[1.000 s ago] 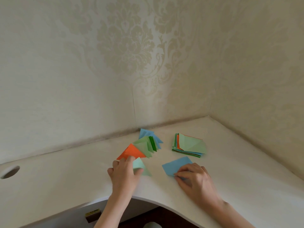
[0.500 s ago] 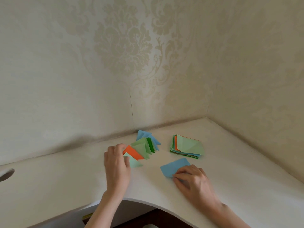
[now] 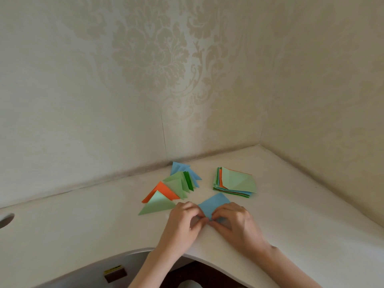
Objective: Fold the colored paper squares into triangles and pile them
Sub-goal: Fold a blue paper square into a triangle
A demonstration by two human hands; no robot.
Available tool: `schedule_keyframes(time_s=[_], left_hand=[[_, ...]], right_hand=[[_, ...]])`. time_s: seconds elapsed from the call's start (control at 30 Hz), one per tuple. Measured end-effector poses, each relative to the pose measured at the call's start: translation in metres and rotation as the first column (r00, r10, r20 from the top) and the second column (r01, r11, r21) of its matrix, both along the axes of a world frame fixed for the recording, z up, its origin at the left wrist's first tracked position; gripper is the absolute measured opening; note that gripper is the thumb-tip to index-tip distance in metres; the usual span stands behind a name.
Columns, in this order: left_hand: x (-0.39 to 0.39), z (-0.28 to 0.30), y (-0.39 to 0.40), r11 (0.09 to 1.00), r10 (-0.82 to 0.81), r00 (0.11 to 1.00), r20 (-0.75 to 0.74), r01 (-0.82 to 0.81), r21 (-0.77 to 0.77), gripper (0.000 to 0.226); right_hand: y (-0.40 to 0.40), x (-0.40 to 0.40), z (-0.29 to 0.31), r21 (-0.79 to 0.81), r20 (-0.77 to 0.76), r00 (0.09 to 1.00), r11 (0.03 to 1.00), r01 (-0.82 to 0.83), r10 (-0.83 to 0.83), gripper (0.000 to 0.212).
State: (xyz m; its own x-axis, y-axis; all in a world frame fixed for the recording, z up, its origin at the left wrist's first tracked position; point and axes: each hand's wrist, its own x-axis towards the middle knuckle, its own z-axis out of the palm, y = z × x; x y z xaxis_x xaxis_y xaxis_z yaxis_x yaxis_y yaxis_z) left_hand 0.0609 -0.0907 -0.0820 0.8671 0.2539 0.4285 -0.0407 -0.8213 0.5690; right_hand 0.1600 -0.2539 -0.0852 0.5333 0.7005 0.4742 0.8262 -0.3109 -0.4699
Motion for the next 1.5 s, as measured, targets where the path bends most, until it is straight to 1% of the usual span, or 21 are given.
schedule_keyframes(time_s=[0.1, 0.23, 0.27, 0.33, 0.43, 0.57, 0.67, 0.73, 0.8, 0.87, 0.97, 1.03, 1.1, 1.17, 1.23, 1.33, 1.37, 1.43, 1.47, 1.5], left_hand=[[0.002, -0.001, 0.0, 0.998, 0.048, 0.999, 0.008, -0.048, -0.033, 0.012], [0.007, -0.002, -0.003, 0.994, 0.101, 0.995, -0.01, -0.101, -0.032, 0.015], [0.009, -0.002, -0.004, 0.993, 0.114, 0.993, -0.021, -0.114, -0.04, 0.016], [0.012, 0.001, -0.005, 0.987, 0.129, 0.99, -0.056, -0.134, -0.088, 0.016], [0.014, 0.006, -0.003, 0.974, 0.111, 0.987, -0.115, -0.131, -0.183, 0.015], [0.009, 0.009, 0.001, 0.966, 0.069, 0.991, -0.115, -0.095, -0.24, 0.01], [0.006, 0.008, 0.003, 0.966, 0.051, 0.993, -0.103, -0.075, -0.246, 0.012], [0.004, 0.003, 0.007, 0.982, 0.021, 0.996, -0.087, -0.038, -0.187, 0.014], [-0.001, -0.001, 0.009, 0.989, 0.001, 0.998, -0.057, -0.01, -0.147, 0.019], [-0.005, -0.001, 0.008, 0.99, -0.003, 0.998, -0.056, -0.005, -0.14, 0.027], [-0.006, 0.001, 0.003, 0.995, -0.014, 0.999, -0.052, 0.009, -0.101, 0.035], [-0.006, 0.001, 0.001, 0.997, -0.014, 0.999, -0.032, 0.012, -0.072, 0.036], [-0.005, -0.002, 0.003, 0.999, -0.011, 1.0, -0.005, 0.01, -0.049, 0.031], [-0.003, -0.004, 0.005, 0.999, -0.021, 1.0, 0.014, 0.021, -0.033, 0.026], [-0.001, -0.006, 0.006, 0.999, -0.031, 0.999, 0.022, 0.032, -0.038, 0.021], [-0.001, -0.006, 0.004, 0.999, -0.034, 0.999, 0.034, 0.035, -0.037, 0.009], [-0.001, -0.007, 0.003, 0.999, -0.033, 0.999, 0.036, 0.034, -0.035, 0.006], [-0.001, -0.008, 0.003, 0.999, -0.032, 0.999, 0.038, 0.033, -0.028, 0.004], [-0.001, -0.008, 0.003, 0.999, -0.033, 0.999, 0.036, 0.034, -0.026, 0.005], [-0.001, -0.008, 0.003, 0.999, -0.031, 0.999, 0.031, 0.032, -0.027, 0.005]], right_hand=[[0.001, 0.001, -0.001, 0.028, -0.077, 0.997, 0.999, 0.016, -0.014, 0.023], [0.004, 0.002, 0.002, 0.04, -0.178, 0.984, 0.999, 0.024, -0.017, 0.019], [0.006, 0.003, 0.003, 0.035, -0.214, 0.976, 0.999, 0.035, -0.027, 0.021], [0.008, 0.005, 0.005, -0.006, -0.297, 0.954, 0.999, 0.046, -0.045, 0.027], [0.012, 0.011, 0.012, -0.131, -0.37, 0.927, 0.991, 0.016, -0.063, 0.035], [0.011, 0.018, 0.015, -0.165, -0.434, 0.9, 0.986, -0.028, -0.047, 0.037], [0.004, 0.021, 0.015, -0.171, -0.425, 0.905, 0.983, -0.062, -0.017, 0.027], [0.002, 0.021, 0.015, -0.154, -0.412, 0.911, 0.986, -0.062, -0.007, 0.018], [0.004, 0.018, 0.012, -0.128, -0.389, 0.921, 0.992, -0.022, -0.029, 0.018], [0.009, 0.011, 0.009, -0.158, -0.331, 0.941, 0.987, 0.024, -0.076, 0.02], [0.013, 0.006, 0.007, -0.244, -0.239, 0.966, 0.969, 0.041, -0.101, 0.014], [0.01, 0.01, 0.01, -0.232, -0.274, 0.96, 0.973, -0.015, -0.05, 0.008], [0.004, 0.013, 0.016, -0.182, -0.376, 0.926, 0.978, -0.103, 0.028, 0.006], [-0.002, 0.013, 0.022, -0.153, -0.417, 0.905, 0.974, -0.165, 0.088, 0.009], [-0.006, 0.012, 0.022, -0.12, -0.367, 0.924, 0.979, -0.162, 0.108, 0.013], [-0.012, 0.009, 0.013, -0.048, -0.247, 0.968, 0.997, -0.062, 0.048, 0.017], [-0.013, 0.007, 0.01, -0.03, -0.216, 0.975, 0.998, -0.054, 0.046, 0.016], [-0.015, 0.005, 0.008, -0.032, -0.161, 0.984, 0.996, -0.087, 0.081, 0.006], [-0.016, 0.005, 0.008, -0.046, -0.149, 0.984, 0.994, -0.103, 0.095, 0.004], [-0.017, 0.004, 0.008, -0.059, -0.149, 0.983, 0.992, -0.114, 0.104, 0.008]])
